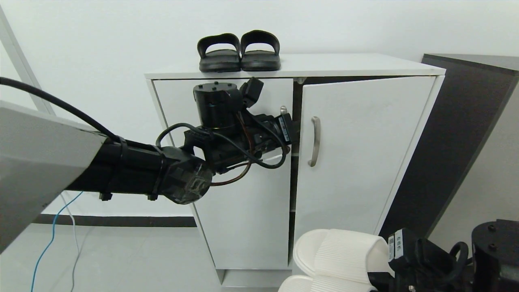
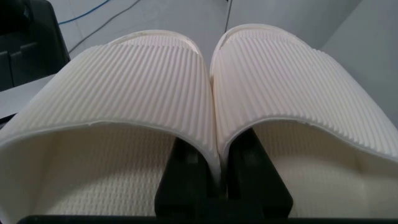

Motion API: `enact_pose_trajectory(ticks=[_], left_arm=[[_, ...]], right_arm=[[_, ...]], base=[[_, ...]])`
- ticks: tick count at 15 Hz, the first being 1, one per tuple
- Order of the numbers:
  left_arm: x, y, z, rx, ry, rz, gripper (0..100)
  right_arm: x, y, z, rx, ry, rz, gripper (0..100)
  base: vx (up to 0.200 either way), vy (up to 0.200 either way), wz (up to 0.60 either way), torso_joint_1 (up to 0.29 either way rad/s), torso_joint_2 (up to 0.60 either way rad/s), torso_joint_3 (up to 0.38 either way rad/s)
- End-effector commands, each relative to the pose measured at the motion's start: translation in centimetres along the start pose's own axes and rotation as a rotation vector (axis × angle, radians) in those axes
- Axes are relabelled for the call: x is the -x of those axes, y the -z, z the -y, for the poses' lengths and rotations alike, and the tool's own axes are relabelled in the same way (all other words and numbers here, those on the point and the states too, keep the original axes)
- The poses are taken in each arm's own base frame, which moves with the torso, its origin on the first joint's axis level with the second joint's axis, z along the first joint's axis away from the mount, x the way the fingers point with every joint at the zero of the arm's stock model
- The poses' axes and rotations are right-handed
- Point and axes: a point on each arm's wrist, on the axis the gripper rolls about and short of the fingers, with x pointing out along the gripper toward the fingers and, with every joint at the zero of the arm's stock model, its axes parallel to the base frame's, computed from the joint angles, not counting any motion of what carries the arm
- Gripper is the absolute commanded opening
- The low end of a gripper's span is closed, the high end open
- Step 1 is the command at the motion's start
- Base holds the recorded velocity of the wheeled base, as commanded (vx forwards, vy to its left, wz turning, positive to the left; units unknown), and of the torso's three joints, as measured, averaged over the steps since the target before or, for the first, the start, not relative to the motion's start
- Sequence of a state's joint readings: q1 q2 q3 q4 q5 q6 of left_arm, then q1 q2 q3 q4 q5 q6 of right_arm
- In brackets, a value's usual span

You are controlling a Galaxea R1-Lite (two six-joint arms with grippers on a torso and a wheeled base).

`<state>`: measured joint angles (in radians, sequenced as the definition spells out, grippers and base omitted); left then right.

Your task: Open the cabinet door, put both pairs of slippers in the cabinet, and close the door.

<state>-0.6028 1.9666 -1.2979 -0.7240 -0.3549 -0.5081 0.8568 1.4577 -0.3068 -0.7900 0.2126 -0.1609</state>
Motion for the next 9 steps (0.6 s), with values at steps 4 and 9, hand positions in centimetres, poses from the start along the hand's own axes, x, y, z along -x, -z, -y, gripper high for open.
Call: enact_pose_trajectory(ticks=[4, 9], left_arm=[[1.4, 1.5, 2.9, -0.003, 0.070, -0.014, 0], [1.6, 1.3, 2.7, -0.008, 0.064, -0.003, 0]], right_arm=[[0.0, -0.1, -0.2, 0.004, -0.009, 0.004, 0], [0.1, -0.1, -0.1, 0.002, -0.005, 0.005, 0]], base=[[-0.200, 0.000, 0.00, -0.005, 0.00, 0.007], [-0.080, 0.000, 0.00, 0.000, 0.00, 0.000]])
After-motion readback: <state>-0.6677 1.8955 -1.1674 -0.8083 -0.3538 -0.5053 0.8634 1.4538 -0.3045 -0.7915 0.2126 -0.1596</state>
